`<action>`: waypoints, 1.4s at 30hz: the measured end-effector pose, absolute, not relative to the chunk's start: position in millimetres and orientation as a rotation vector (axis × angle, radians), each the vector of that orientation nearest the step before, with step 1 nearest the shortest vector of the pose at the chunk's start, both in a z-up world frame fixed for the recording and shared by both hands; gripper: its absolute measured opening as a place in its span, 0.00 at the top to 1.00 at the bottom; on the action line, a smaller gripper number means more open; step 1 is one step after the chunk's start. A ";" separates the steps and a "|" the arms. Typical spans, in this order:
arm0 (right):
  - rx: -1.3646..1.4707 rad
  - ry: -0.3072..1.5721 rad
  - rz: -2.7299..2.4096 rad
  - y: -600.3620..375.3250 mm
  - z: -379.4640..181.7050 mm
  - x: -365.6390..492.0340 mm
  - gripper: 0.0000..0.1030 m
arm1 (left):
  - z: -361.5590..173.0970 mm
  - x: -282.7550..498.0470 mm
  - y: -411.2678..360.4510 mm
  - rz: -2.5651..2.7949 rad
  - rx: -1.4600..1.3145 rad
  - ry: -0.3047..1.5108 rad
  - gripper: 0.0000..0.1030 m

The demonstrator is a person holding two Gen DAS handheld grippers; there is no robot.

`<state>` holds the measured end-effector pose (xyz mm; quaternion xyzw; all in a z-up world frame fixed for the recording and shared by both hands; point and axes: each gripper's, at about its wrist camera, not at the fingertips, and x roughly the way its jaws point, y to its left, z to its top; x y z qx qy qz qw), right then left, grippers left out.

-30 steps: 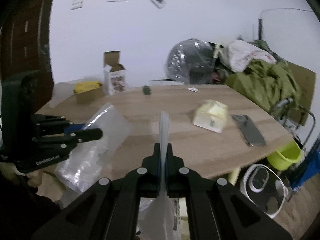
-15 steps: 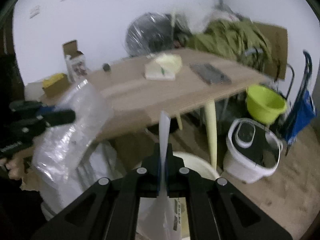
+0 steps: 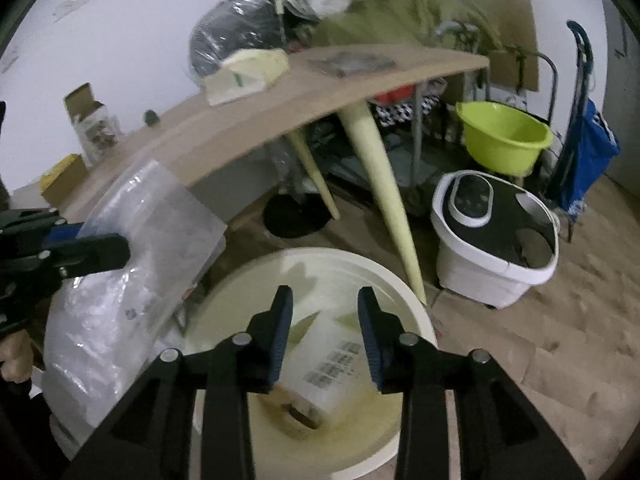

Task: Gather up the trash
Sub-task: 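Open the right tool to drop the socks bag into the bucket, then open the left tool to drop the plastic sleeve into the bucket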

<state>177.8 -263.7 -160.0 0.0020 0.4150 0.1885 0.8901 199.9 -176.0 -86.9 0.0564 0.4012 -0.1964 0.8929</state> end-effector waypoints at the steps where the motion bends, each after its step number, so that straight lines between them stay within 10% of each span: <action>1: 0.008 0.862 0.380 -267.1 -161.5 178.0 0.59 | -89.0 201.6 -178.8 -0.413 0.123 0.837 0.92; 14: 0.013 0.879 0.246 -303.3 -165.7 165.0 0.53 | -137.2 225.0 -223.3 -0.461 0.194 0.930 0.88; 25: -0.005 0.880 0.226 -306.4 -159.1 147.5 0.53 | -144.7 228.3 -226.0 -0.486 0.156 0.979 0.45; 42: -0.062 0.819 0.241 -278.4 -120.5 133.1 0.40 | -98.7 196.2 -187.3 -0.393 0.099 0.836 0.41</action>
